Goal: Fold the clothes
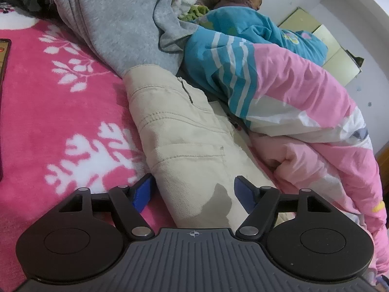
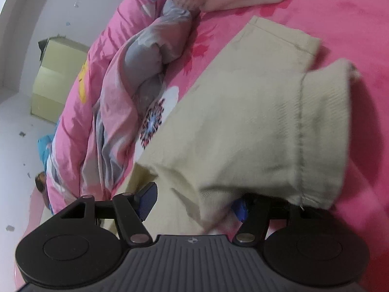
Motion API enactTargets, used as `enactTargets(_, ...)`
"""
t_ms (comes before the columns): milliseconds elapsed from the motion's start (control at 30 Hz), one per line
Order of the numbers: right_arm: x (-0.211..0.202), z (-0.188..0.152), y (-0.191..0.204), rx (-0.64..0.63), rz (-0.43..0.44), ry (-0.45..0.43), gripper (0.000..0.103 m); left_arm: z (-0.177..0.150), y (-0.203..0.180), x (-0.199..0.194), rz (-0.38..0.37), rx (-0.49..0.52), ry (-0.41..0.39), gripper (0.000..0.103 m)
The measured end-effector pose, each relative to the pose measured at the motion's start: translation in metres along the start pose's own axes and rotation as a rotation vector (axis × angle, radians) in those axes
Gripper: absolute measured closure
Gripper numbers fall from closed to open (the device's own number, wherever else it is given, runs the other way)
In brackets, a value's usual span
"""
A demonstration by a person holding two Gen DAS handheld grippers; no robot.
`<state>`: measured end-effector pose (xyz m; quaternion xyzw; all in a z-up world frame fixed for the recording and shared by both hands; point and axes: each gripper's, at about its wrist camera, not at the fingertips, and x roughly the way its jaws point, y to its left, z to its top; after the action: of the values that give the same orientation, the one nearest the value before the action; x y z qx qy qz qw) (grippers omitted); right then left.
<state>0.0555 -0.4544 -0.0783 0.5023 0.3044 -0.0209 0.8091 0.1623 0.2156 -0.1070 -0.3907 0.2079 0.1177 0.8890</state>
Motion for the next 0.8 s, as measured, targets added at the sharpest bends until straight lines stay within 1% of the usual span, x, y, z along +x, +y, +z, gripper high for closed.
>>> enactTargets(67, 0.008, 0.006, 0.000, 0.010, 0.005, -0.017, 0.037, 0.000, 0.000, 0.000, 0.001, 0.000, -0.002, 0.032)
enactTargets(133, 0.009, 0.006, 0.001, 0.020, 0.005, -0.028, 0.037, 0.000, 0.000, 0.000, -0.001, -0.005, -0.002, 0.032)
enactTargets(267, 0.009, 0.003, 0.000, -0.005, 0.004, -0.041, 0.038, 0.000, 0.000, 0.001, 0.001, -0.008, -0.006, 0.032)
enactTargets(367, 0.017, 0.008, -0.001, 0.016, 0.020, -0.059, 0.038, -0.001, 0.000, 0.001, 0.003, -0.002, -0.009, 0.033)
enactTargets(433, 0.024, 0.012, -0.001, 0.017, 0.030, -0.078, 0.041, 0.000, 0.000, 0.001, 0.002, -0.001, -0.010, 0.034)
enactTargets(533, 0.035, 0.018, -0.004, 0.019, 0.031, -0.099, 0.055, 0.000, 0.001, 0.001, 0.000, -0.001, -0.015, 0.035)
enactTargets(567, 0.038, 0.020, -0.006, 0.027, 0.030, -0.103, 0.062, 0.000, 0.001, 0.002, -0.001, -0.002, -0.016, 0.035)
enactTargets(600, 0.039, 0.022, -0.008, 0.038, 0.032, -0.102, 0.065, 0.000, 0.001, 0.002, -0.001, -0.003, -0.018, 0.035)
enactTargets(633, 0.039, 0.023, -0.009, 0.043, 0.039, -0.099, 0.065, 0.000, 0.001, 0.003, -0.002, -0.004, -0.019, 0.036)
enactTargets(700, 0.041, 0.026, -0.012, 0.047, 0.048, -0.095, 0.071, 0.001, 0.002, 0.005, -0.002, -0.009, -0.022, 0.036)
enactTargets(800, 0.047, 0.033, -0.016, 0.065, 0.063, -0.101, 0.074, 0.002, 0.001, 0.008, 0.006, -0.017, -0.030, 0.037)
